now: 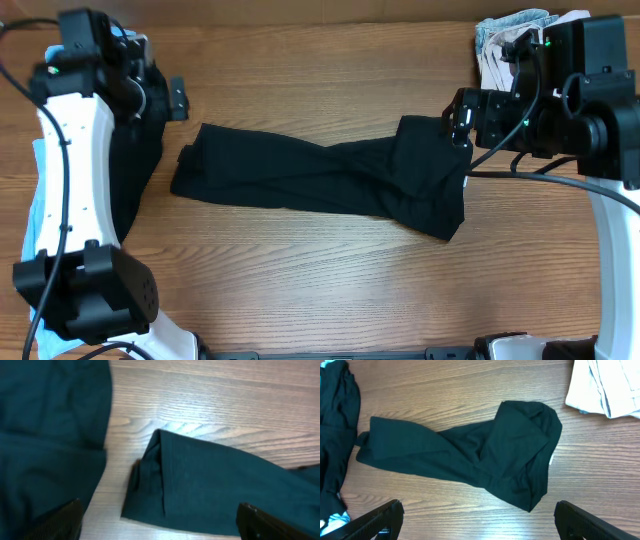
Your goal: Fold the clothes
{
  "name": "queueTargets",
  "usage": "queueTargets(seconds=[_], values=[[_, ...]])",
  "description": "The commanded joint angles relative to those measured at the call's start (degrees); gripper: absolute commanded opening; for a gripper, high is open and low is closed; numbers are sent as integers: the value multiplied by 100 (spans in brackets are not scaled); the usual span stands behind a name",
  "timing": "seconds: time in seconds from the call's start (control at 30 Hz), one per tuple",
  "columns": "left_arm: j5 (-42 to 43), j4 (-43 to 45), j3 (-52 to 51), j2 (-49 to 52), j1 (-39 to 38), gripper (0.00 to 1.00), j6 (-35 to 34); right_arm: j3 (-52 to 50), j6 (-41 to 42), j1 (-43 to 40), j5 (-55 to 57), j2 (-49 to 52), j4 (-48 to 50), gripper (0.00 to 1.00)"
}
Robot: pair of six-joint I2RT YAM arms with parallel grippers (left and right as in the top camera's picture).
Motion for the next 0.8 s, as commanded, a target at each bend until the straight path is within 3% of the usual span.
queueTargets(seconds=[0.0,0.3,0.53,0.77], values=[[369,461,-704,-20,-15,100,560,-24,0,-31,83,74,7,100],[439,2459,-2487,-20,31,100,859,-24,20,-31,79,271,0,100],[474,3012,-3053,42,26,100,1005,-24,20,-31,79,282,0,100],[479,3071,-3097,754,26,100,885,-24,17,-31,81,282,2,100]])
